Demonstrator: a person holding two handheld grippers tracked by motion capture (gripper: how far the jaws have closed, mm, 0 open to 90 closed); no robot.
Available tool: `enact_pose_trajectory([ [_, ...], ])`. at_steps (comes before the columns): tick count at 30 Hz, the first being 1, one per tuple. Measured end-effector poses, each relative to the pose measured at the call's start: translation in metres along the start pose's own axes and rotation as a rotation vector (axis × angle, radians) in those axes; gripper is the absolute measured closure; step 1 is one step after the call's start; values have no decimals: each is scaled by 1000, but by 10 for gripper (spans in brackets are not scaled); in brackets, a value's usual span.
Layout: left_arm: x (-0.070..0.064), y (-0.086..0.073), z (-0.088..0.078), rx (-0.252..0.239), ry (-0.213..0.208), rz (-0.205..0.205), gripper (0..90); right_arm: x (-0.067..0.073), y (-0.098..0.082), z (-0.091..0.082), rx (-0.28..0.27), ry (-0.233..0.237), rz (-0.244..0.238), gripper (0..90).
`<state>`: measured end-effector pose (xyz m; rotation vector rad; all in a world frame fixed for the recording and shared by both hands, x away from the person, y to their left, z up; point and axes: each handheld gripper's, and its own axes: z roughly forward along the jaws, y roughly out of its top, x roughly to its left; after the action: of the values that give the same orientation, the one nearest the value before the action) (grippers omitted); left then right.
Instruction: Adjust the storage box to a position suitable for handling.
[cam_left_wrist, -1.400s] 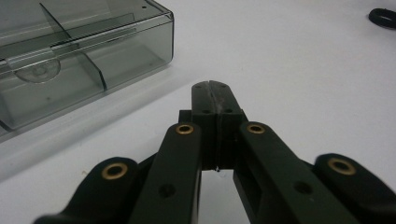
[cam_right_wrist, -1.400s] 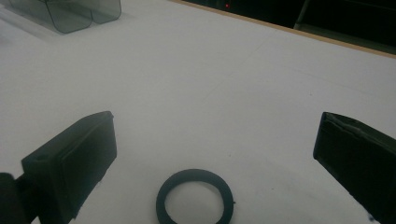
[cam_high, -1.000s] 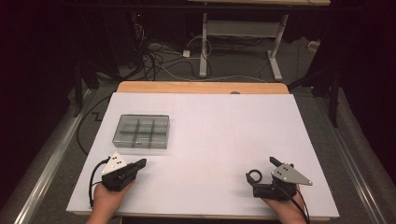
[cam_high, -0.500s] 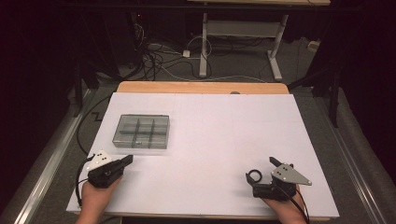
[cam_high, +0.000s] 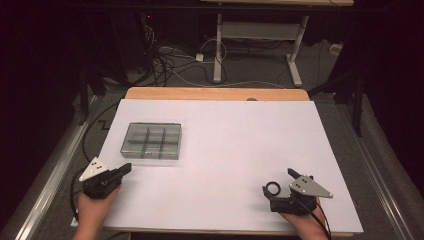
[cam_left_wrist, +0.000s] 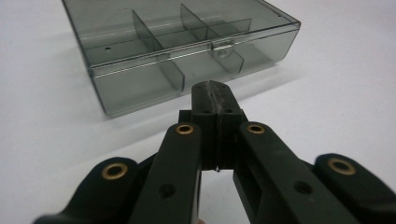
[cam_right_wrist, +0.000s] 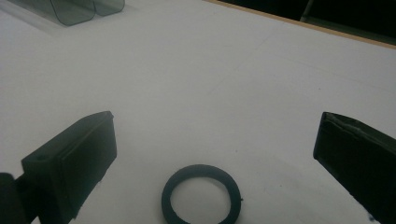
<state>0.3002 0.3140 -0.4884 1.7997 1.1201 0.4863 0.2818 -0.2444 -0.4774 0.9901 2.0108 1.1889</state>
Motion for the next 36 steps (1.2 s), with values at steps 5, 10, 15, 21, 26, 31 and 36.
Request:
enact_pose_trajectory([
  [5,6,-2,-2,-5,11,-16,878,0,0,0,2,2,0,0],
  [10,7,-2,-2,-5,13,-20,878,-1,0,0,10,-1,5,0],
  [15,8,-3,-3,-10,14,-25,878,-1,0,0,20,-1,8,0],
  [21,7,1,-2,-23,8,-22,878,-1,0,0,25,0,8,0],
  [26,7,10,0,-45,7,-27,878,0,1,0,26,3,10,0],
  [31,6,21,4,-59,-5,-36,878,-2,1,-2,22,1,16,0],
  [36,7,35,8,-59,-5,-32,878,-3,1,-3,17,2,19,0],
])
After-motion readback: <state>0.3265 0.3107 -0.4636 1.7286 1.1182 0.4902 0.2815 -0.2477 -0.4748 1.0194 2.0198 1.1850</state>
